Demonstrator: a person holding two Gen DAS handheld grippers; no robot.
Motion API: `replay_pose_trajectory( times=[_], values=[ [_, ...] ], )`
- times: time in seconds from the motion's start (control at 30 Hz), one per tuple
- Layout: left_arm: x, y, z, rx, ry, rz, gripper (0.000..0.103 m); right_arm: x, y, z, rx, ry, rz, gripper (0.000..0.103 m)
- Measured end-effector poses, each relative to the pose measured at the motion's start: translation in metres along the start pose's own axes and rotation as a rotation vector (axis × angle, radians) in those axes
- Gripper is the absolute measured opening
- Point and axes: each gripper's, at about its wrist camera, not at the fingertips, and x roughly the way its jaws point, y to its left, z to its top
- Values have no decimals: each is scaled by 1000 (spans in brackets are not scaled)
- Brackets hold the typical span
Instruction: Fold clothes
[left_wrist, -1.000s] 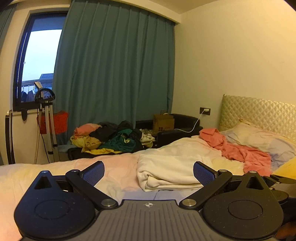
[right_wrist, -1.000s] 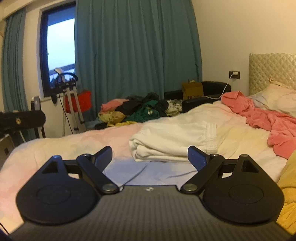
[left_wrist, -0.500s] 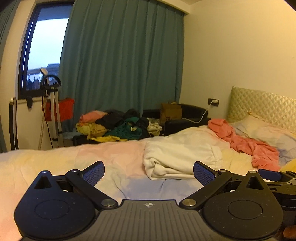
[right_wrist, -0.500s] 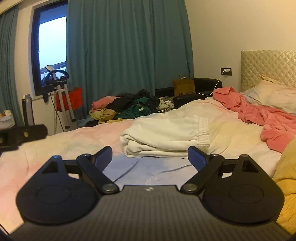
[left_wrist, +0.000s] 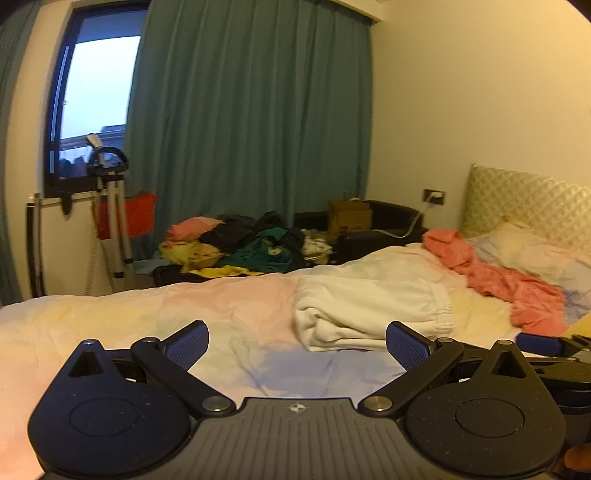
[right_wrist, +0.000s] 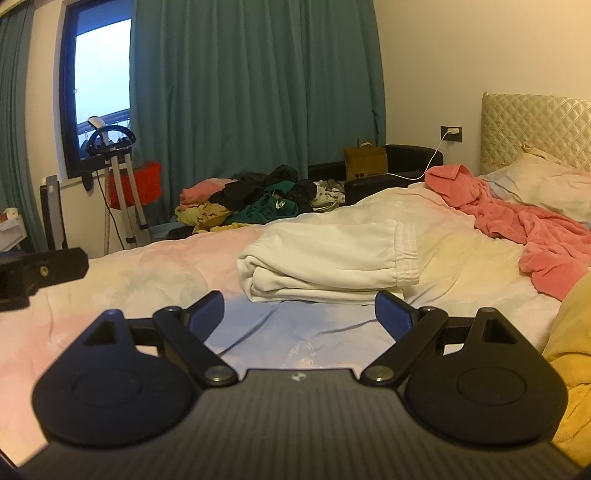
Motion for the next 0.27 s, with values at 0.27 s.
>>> replay_pose_trajectory(
  times=[0.27],
  values=[
    [1, 5, 1, -20, -1, -11, 103, 1, 2, 1, -8, 7, -1, 90]
  ],
)
